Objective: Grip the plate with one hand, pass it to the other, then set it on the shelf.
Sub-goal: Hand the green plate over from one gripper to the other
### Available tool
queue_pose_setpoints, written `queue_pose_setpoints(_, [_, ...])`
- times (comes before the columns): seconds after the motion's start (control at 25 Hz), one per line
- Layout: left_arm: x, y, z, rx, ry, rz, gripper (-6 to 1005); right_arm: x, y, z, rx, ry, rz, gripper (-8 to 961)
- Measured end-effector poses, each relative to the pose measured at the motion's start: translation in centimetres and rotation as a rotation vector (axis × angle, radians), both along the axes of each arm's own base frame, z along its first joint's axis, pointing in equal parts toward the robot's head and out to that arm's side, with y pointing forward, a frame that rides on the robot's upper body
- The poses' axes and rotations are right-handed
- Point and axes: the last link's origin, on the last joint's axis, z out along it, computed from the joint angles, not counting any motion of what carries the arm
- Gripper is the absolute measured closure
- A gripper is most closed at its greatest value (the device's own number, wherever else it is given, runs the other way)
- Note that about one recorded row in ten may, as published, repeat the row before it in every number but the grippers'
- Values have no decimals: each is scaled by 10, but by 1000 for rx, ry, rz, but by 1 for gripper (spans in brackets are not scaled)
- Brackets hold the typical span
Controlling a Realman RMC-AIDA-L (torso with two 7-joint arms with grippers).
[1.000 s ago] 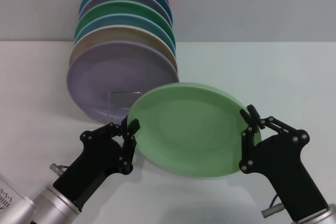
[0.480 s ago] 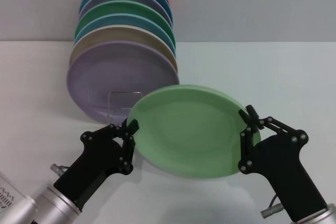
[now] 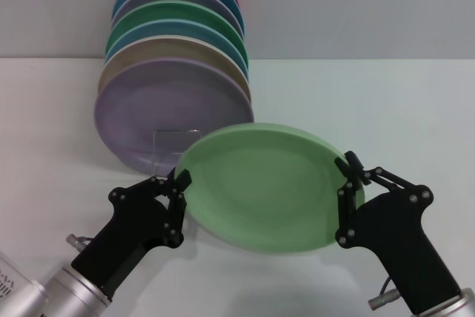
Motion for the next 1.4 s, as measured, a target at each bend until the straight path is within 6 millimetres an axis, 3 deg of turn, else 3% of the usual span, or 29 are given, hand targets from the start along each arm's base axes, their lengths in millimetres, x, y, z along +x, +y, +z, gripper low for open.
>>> queue_pose_setpoints(0.44, [-2, 0, 2, 17, 6, 12, 962, -1, -2, 2, -2, 1, 24, 773])
queue_pose_setpoints(0.76, [-5, 1, 10, 65, -19, 31, 962, -7, -22, 3, -15, 32, 117, 663])
queue_pose_setpoints(1.0, [-5, -4, 34, 187, -105, 10, 962, -5, -31, 4, -23, 31, 137, 664])
queue_pose_setpoints(1.4, [-5, 1, 64, 356, -176, -11, 961, 13, -22, 0, -37, -32, 50, 664])
